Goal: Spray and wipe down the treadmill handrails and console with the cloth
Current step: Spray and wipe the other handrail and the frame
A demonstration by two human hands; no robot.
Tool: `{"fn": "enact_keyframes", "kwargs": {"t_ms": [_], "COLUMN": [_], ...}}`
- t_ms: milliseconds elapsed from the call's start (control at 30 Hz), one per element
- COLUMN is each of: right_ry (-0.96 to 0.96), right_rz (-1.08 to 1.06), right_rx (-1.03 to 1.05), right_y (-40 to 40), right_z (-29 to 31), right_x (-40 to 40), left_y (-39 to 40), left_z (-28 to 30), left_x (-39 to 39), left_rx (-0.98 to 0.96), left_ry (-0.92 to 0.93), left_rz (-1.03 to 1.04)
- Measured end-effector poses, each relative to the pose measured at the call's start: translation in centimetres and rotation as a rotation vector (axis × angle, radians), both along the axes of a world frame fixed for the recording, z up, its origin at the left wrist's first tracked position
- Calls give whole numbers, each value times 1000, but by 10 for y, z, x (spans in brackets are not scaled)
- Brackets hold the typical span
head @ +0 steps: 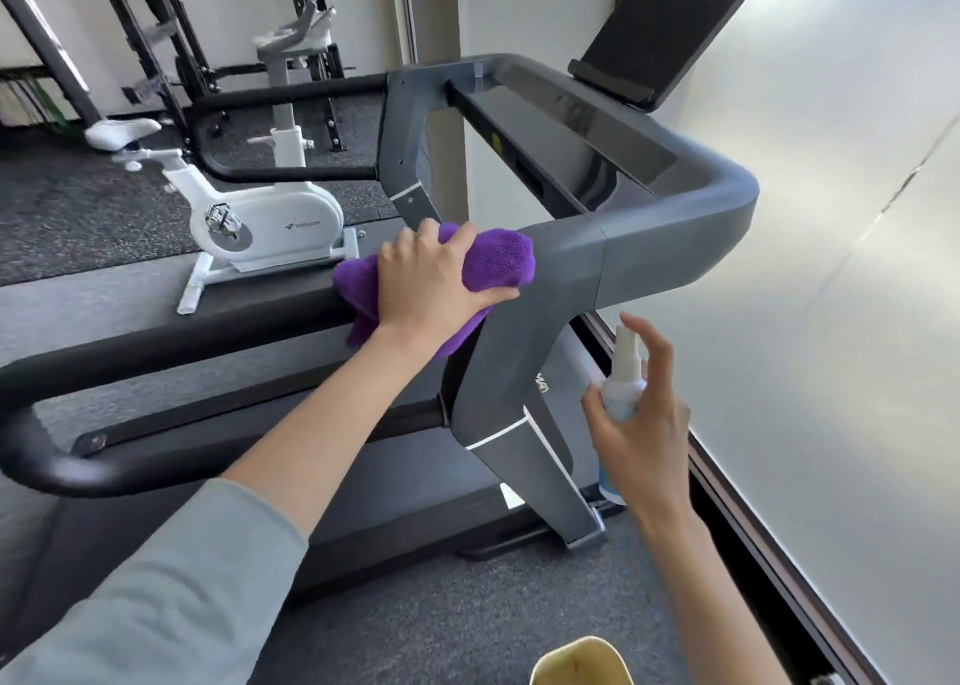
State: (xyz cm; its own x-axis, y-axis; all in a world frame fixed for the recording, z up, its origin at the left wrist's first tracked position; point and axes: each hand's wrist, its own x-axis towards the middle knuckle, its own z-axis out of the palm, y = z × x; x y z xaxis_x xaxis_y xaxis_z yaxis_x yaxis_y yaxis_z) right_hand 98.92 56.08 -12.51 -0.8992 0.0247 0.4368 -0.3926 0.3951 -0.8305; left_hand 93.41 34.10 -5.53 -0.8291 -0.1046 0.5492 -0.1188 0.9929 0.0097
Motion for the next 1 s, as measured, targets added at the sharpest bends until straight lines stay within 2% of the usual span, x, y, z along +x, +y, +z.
{"fn": "enact_keyframes", "kwargs": {"t_ms": [67, 167, 467, 600, 733, 833, 933, 1000], "right_ry": [3, -5, 25, -5, 14, 4, 4, -2], "right_rz": [-5, -5, -90, -103, -64, -47, -44, -47], "right_rx": [-3, -8, 13, -8, 13, -10, -20, -13], "right_y": [-3, -7, 0, -1, -7, -9, -8, -6], "right_z": [3, 9, 19, 17, 13, 10, 7, 5], "right_x": [-8, -20, -26, -20, -21, -23, -24, -25], "left_y": [16, 40, 105, 84, 23, 8, 28, 48], "left_z": [3, 11, 32, 28, 14, 6, 4, 8], "left_x": [-12, -32, -83, -61, -13, 2, -13, -28], "left_rx": [-44, 15, -101, -79, 39, -25, -137, -132], "left_ry": [10, -60, -138, -172, -151, -119, -81, -31], "left_rz": [21, 20, -142, -172, -64, -19, 23, 6]}}
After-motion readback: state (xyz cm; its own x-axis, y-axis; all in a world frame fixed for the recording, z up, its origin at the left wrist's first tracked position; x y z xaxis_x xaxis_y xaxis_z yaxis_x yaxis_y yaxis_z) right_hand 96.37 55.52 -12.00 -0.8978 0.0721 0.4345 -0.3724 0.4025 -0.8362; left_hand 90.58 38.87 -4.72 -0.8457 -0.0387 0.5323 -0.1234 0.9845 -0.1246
